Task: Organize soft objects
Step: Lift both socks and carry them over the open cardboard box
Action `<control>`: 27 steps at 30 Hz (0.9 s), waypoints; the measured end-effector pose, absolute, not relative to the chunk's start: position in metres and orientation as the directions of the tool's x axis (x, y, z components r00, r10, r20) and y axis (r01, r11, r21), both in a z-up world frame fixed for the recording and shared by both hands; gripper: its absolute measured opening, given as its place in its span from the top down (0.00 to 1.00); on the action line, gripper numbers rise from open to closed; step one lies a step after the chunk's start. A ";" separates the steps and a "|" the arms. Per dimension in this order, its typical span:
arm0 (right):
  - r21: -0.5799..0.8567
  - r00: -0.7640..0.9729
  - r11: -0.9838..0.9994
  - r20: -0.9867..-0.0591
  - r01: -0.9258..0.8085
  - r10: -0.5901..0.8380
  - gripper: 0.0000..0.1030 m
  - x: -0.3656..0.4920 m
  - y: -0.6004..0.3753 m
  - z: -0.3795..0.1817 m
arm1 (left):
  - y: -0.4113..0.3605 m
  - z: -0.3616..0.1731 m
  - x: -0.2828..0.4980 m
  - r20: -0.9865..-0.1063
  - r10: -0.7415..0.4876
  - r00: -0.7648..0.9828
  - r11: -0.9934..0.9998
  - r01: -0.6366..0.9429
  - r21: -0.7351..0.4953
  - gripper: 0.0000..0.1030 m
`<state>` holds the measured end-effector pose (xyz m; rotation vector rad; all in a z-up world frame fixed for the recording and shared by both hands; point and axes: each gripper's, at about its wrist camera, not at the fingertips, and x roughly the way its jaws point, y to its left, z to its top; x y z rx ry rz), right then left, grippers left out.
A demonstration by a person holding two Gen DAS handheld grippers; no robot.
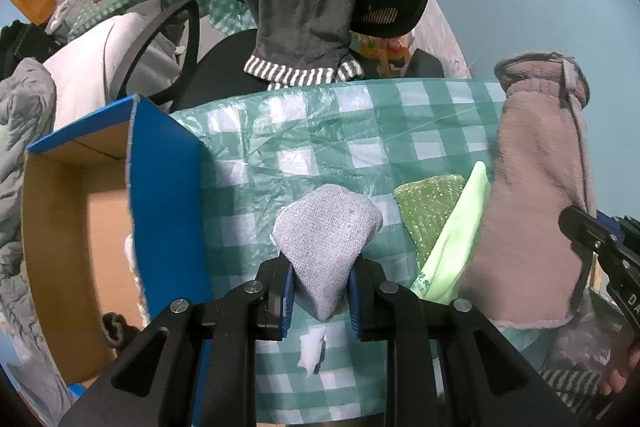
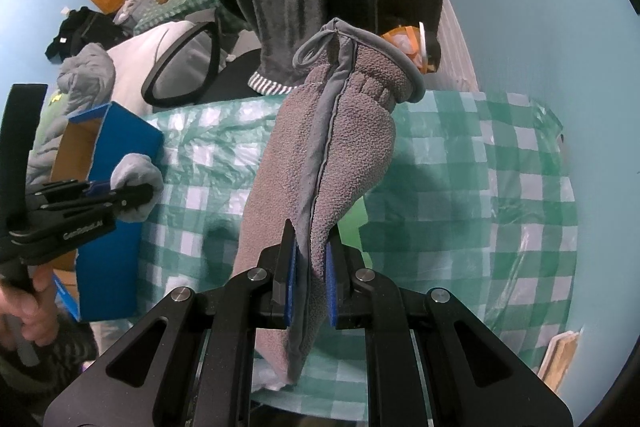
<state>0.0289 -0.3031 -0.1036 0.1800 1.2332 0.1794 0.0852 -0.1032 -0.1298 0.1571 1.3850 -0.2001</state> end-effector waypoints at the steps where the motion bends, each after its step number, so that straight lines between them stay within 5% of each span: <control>1: 0.233 0.323 0.972 -0.917 -0.042 0.234 0.90 0.028 -0.302 -0.102 | -0.102 -0.127 0.084 -0.983 -0.049 0.176 0.973 0.232 -0.007 0.79; 27: 0.269 0.376 0.953 -0.876 -0.137 0.301 0.90 0.031 -0.255 -0.059 | -0.055 -0.066 0.058 -0.959 -0.010 0.285 0.980 0.191 0.047 0.79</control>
